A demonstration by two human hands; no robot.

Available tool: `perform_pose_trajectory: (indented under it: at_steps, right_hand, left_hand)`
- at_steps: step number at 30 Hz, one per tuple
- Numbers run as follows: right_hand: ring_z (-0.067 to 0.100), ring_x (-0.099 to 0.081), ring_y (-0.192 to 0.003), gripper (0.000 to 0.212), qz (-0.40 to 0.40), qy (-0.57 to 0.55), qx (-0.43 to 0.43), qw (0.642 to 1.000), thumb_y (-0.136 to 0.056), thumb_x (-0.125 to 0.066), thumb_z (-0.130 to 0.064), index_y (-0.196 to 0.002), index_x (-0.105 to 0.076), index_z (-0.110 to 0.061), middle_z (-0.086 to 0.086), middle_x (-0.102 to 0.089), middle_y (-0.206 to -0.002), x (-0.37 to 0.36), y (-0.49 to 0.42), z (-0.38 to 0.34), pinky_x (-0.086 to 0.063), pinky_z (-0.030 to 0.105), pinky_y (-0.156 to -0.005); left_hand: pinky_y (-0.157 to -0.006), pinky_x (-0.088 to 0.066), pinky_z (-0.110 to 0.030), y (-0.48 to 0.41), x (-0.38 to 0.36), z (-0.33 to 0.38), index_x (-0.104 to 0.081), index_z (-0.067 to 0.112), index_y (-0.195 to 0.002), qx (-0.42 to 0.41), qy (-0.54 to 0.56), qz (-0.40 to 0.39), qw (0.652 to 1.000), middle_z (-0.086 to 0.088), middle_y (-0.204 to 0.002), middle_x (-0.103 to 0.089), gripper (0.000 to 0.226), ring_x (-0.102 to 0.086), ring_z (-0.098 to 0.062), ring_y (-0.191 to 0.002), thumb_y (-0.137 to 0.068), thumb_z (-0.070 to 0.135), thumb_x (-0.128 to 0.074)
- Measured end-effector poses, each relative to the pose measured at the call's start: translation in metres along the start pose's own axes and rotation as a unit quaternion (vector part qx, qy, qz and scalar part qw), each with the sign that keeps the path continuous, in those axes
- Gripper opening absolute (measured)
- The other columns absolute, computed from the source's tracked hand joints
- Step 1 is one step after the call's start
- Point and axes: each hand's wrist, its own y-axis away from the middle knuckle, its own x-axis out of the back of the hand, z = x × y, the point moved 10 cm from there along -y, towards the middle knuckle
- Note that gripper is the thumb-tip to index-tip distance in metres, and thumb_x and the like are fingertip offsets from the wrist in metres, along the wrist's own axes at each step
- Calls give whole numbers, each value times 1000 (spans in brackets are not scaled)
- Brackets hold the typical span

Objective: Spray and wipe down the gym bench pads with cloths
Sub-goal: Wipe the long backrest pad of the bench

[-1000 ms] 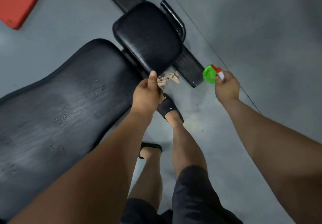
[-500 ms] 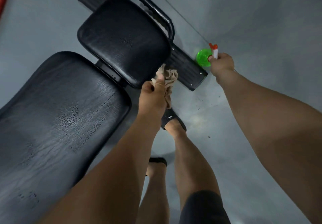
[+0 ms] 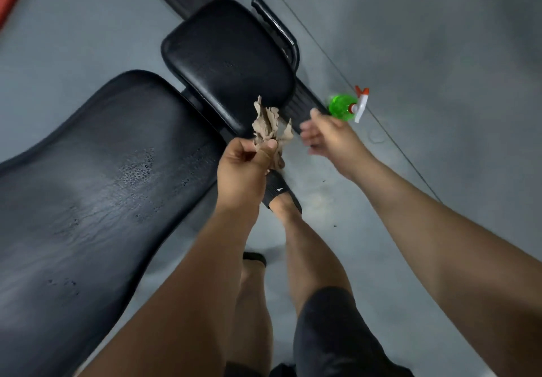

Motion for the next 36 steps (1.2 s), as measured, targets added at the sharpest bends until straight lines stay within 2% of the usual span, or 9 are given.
perform_pose_trajectory:
  at_steps: [4,6,10,15,19,23,29,33,36]
  right_hand:
    - [14,-64,-81,32,-143,9,31,989,-96,-65,-43,-102,-71,-12,0,-69,-85,-69,59,-38,-52,29,-74]
    - [11,-60,-78,16,-161,29,54,985,-98,-66,-28,-102,-70,-13,-3,-66,-83,-93,75,-57,-48,28,-74]
    - [9,-65,-80,10,-203,104,80,970,-96,-69,-28,-94,-73,-20,-6,-71,-83,-151,104,-84,-49,29,-76]
    - [16,-69,-96,17,-249,172,88,949,-83,-71,-38,-92,-76,-24,-1,-76,-96,-229,132,-91,-53,38,-89]
    - [25,-69,-108,13,-292,186,82,935,-99,-62,-21,-100,-71,-12,7,-75,-108,-296,165,-77,-49,51,-107]
    - [21,-68,-99,14,-329,221,88,914,-97,-64,-27,-87,-66,-17,4,-74,-97,-363,213,-50,-50,45,-104]
    - [29,-69,-113,47,-410,311,44,856,-99,-56,-52,-119,-64,-10,17,-71,-119,-450,287,9,-54,49,-102]
    - [23,-72,-97,7,-433,379,57,816,-99,-64,-15,-106,-65,-12,8,-75,-97,-490,318,48,-54,51,-102]
    - [20,-70,-88,16,-429,371,73,820,-96,-61,2,-99,-69,-12,5,-73,-89,-512,331,65,-58,44,-95]
  left_hand:
    - [-71,-52,-25,27,35,24,-53,11,-81,-27,0,8,1000,-3,-74,-63,22,-60,-14,-71,-95,2,-68]
    - [-70,-52,-23,41,61,35,-56,9,-85,-37,19,30,999,-1,-73,-64,16,-60,-12,-70,-97,3,-65]
    - [-73,-52,-21,64,111,50,-64,4,-92,-60,39,50,996,-3,-81,-68,5,-64,-11,-76,-97,4,-64]
    - [-95,-52,-18,90,194,39,-79,19,-97,-52,68,133,987,8,-119,-71,14,-66,-3,-110,-96,12,-67]
    - [-100,-54,-37,120,265,13,-79,24,-98,-31,156,219,963,4,-104,-76,21,-69,-8,-100,-98,17,-60]
    - [-99,-54,-55,158,323,-7,-70,18,-90,-15,239,279,930,-15,-99,-74,24,-70,-31,-97,-87,23,-47]
    - [-92,-59,-40,217,407,-46,-63,4,-97,-24,326,306,894,-20,-106,-72,24,-70,-27,-107,-95,13,-40]
    - [-79,-59,-23,257,448,-78,-58,-4,-98,-16,280,317,906,-7,-88,-68,15,-67,-9,-88,-98,4,-44]
    - [-62,-49,-6,286,474,-108,-56,8,-97,7,299,349,888,6,-84,-63,11,-63,11,-73,-100,-2,-53]
